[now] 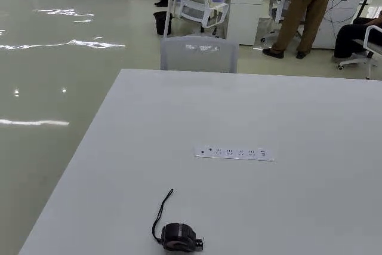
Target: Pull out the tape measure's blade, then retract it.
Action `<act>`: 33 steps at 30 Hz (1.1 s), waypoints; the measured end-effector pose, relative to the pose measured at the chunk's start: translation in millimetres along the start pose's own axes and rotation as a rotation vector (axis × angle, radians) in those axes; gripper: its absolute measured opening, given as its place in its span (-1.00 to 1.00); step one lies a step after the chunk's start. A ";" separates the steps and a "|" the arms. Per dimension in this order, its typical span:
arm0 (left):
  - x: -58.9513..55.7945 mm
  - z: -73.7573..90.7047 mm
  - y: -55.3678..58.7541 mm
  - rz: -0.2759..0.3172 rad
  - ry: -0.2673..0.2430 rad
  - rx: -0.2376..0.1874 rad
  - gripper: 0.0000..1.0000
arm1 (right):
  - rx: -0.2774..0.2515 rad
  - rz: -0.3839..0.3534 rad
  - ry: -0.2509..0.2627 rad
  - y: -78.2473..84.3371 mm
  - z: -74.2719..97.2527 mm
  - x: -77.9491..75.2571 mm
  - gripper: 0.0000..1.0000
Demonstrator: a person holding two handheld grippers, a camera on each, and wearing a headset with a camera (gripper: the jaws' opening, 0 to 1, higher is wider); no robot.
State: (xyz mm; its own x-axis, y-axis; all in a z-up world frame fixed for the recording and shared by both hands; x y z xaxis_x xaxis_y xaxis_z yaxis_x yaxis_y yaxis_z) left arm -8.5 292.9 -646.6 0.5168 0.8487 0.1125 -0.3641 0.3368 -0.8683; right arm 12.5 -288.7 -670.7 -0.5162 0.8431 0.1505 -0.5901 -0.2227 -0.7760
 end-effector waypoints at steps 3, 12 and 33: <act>2.3 1.4 4.1 0.001 -0.003 0.000 0.99 | 0.016 0.008 0.009 4.5 0.9 -1.7 1.00; -0.4 3.2 15.1 -0.018 0.021 0.038 0.99 | 0.003 -0.030 0.021 7.7 3.4 -4.2 1.00; 1.7 4.8 17.2 -0.031 -0.001 0.024 0.99 | 0.022 -0.021 0.030 8.2 12.2 -7.5 1.00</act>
State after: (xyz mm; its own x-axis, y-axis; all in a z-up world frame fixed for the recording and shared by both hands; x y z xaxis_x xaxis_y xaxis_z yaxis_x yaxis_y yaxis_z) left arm -17.6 302.1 -659.0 0.5275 0.8379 0.1398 -0.3661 0.3728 -0.8526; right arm 3.9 -302.9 -670.7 -0.4847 0.8621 0.1476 -0.6144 -0.2155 -0.7590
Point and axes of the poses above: the centre of the closed fingertips' face, and the gripper's own axes: z roughly backward along the fingers, x roughly to its left, y roughly out of its underside, the point moved 9 cm from there along z, roughly backward along the fingers, and after that the axes turned 12 degrees about -z, right-handed, at the moved point
